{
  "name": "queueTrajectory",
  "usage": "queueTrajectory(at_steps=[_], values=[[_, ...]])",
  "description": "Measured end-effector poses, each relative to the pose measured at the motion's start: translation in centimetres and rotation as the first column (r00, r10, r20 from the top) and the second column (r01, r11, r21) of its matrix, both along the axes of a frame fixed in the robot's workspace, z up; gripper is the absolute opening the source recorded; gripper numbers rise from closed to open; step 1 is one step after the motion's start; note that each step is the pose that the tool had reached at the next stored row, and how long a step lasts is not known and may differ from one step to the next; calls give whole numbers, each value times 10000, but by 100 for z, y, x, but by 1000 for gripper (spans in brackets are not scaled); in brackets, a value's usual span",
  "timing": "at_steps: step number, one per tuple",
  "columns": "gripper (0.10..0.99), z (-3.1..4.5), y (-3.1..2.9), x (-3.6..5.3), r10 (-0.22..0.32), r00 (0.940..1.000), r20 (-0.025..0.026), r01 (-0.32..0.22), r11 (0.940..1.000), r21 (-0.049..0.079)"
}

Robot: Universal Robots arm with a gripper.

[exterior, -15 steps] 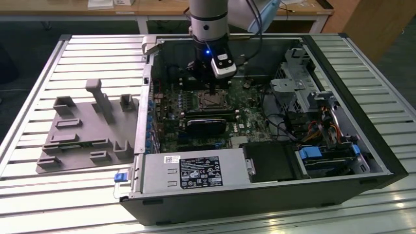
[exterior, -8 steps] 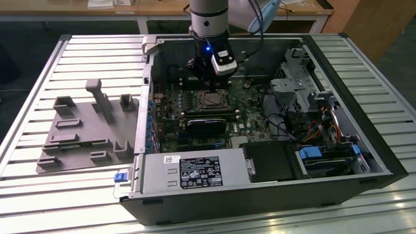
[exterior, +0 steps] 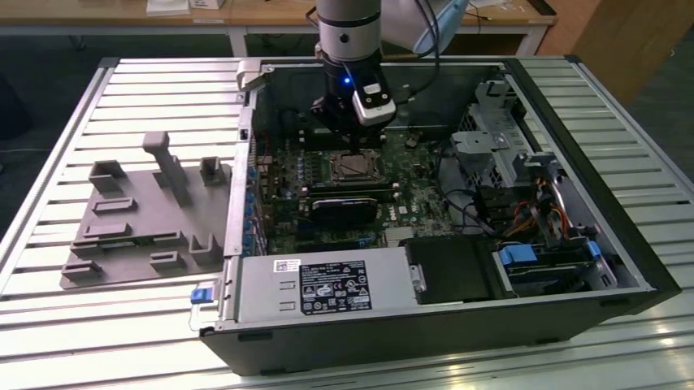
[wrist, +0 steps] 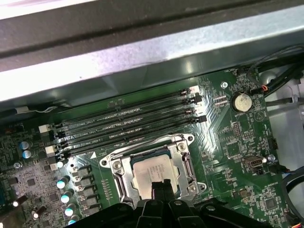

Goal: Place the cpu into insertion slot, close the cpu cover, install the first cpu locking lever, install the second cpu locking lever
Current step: 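Install the second cpu locking lever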

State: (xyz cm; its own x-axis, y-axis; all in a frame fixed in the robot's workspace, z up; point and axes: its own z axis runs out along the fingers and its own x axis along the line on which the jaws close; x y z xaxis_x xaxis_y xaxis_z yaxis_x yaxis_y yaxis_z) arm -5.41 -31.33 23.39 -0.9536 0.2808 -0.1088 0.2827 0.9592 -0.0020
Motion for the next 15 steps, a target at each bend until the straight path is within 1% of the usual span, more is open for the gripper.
queueTrajectory(at_steps=[10, 15], values=[[102, 0, -54, 0, 0, 10000, 0, 0, 10000, 1], [102, 0, -101, 0, 0, 10000, 0, 0, 10000, 1]])
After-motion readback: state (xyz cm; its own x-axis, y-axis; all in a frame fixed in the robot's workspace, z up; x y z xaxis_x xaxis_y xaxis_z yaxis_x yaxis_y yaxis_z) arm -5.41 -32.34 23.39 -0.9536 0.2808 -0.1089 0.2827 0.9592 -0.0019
